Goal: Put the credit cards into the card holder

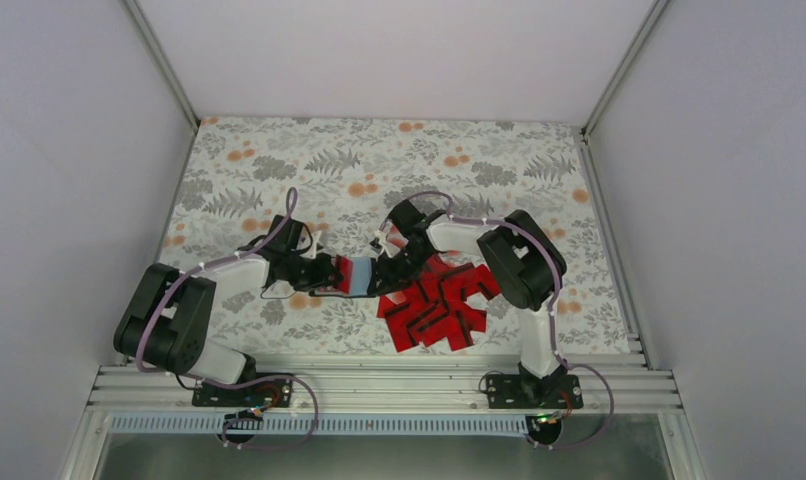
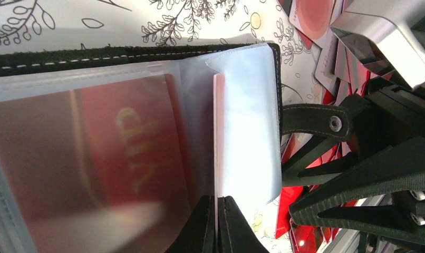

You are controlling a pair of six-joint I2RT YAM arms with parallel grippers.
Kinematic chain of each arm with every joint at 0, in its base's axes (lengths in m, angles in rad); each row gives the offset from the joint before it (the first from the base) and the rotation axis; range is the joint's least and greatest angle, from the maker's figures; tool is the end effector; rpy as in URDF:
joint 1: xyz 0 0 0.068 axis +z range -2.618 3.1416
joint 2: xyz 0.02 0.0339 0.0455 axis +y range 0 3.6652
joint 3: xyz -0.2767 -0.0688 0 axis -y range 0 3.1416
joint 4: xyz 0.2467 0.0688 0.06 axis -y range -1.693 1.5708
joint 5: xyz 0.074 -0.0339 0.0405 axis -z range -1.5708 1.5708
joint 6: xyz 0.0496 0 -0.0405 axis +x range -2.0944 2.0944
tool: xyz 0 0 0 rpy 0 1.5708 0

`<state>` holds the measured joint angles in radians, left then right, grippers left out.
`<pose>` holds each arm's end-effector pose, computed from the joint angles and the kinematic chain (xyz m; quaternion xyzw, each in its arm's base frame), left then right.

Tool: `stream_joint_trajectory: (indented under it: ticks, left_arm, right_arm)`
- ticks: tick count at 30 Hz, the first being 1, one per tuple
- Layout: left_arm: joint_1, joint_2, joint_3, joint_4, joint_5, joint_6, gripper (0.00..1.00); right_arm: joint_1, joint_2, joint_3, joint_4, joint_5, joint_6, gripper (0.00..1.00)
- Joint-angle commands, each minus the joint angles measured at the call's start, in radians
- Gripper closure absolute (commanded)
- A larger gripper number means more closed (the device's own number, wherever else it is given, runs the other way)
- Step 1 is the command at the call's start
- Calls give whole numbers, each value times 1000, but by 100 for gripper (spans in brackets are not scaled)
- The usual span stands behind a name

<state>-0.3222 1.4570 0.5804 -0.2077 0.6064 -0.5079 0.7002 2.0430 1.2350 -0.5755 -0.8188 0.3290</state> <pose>0.2246 -0.1048 0.1357 -0.0143 0.9290 -0.3579 0.0935 0.2671 0.2724 0.1170 0.2051 -0.8908 -0.3872 0.1204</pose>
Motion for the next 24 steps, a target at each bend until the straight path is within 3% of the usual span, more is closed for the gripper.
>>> stream_joint_trajectory:
  ticks: [1,11,24]
  left_arm:
    - [6,20,-15,73,11,0,98]
    - [17,29,-57,137,47,-19,98]
    - [32,59,-111,220,108,-34,98]
  right_arm:
    - [13,38,34,4,20,-16,71]
    - [12,41,66,-7,73,18,81]
    - [12,2,91,-33,84,31,82]
